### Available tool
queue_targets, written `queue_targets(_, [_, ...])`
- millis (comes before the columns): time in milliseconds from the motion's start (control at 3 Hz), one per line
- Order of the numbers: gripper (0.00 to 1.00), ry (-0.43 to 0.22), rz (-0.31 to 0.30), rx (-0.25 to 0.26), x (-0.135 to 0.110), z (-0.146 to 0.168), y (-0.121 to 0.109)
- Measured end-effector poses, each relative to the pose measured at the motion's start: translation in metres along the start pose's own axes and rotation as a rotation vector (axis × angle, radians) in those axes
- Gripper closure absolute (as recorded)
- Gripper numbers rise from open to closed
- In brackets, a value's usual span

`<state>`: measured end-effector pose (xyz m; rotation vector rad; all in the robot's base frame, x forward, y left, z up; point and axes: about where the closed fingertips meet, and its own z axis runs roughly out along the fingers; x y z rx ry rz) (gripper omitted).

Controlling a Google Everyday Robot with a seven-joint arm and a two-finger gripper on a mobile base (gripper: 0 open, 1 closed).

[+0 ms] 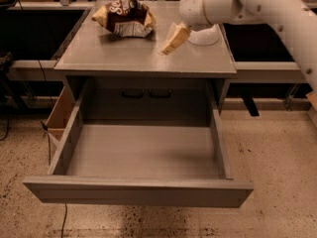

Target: Pick brown chip bag from top drawer and place on counter

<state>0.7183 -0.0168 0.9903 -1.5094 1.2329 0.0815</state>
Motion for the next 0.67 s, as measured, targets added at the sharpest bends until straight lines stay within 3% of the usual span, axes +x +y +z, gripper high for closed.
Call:
queue_targets(333, [0.0,-0.013,-0.061,0.011,-0.05,-0.056,0.036])
queue_targets(667, [0.0,0.042,-0.044,-0.014,-0.033,-0.076,0.065])
